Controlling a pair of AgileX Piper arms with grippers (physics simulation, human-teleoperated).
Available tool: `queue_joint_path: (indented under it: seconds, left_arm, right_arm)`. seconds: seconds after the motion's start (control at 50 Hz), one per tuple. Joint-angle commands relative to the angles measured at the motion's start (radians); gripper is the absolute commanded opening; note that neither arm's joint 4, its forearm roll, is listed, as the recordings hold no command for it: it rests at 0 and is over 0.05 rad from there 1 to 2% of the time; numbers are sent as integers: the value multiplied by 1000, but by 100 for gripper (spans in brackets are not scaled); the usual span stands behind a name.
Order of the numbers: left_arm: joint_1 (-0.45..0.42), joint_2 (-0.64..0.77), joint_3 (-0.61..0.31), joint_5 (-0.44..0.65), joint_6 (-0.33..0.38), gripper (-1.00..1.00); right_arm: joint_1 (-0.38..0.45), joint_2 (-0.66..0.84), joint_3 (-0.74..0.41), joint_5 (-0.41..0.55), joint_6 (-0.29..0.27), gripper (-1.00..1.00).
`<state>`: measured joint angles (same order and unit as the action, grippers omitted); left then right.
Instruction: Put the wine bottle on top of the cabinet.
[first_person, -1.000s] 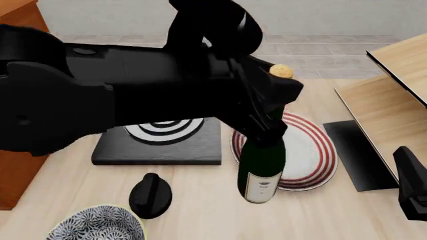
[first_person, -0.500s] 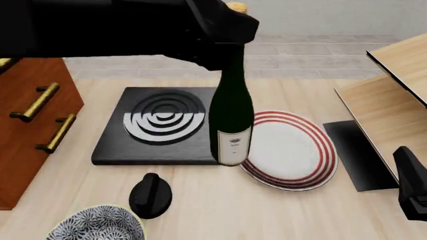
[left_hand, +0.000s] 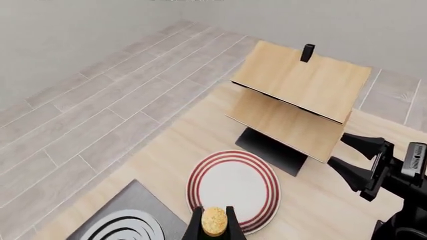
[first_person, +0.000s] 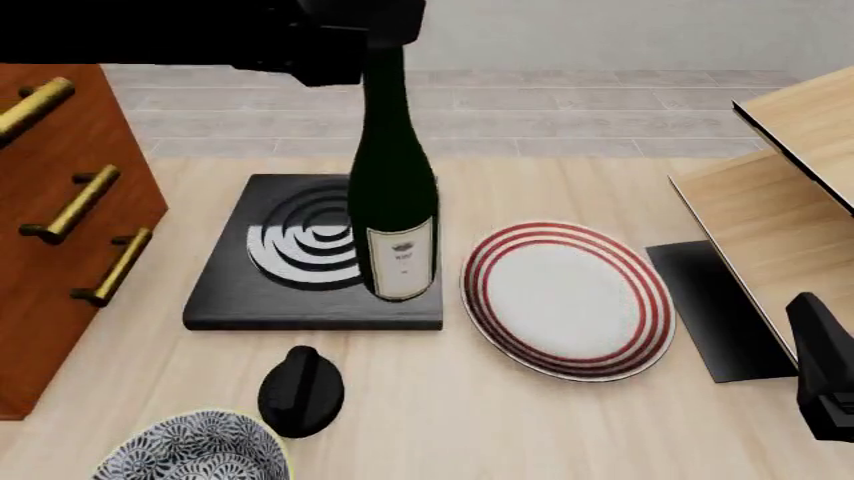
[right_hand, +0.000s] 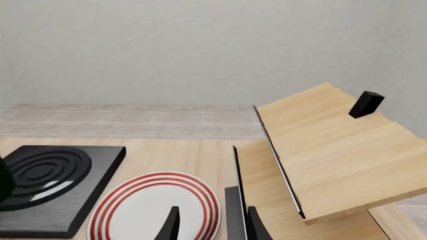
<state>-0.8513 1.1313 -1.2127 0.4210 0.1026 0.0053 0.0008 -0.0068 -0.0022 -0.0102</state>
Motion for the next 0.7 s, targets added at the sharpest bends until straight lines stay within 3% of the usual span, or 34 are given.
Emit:
queue_joint_path:
  seconds: [0.02,0.7]
  left_arm:
    - [73,-58,-38,66,29,-100]
    - [281,-174,-130,268,84,-100]
  right_arm:
    - [0,0,0,0,0,100]
    - [0,0,0,0,0,100]
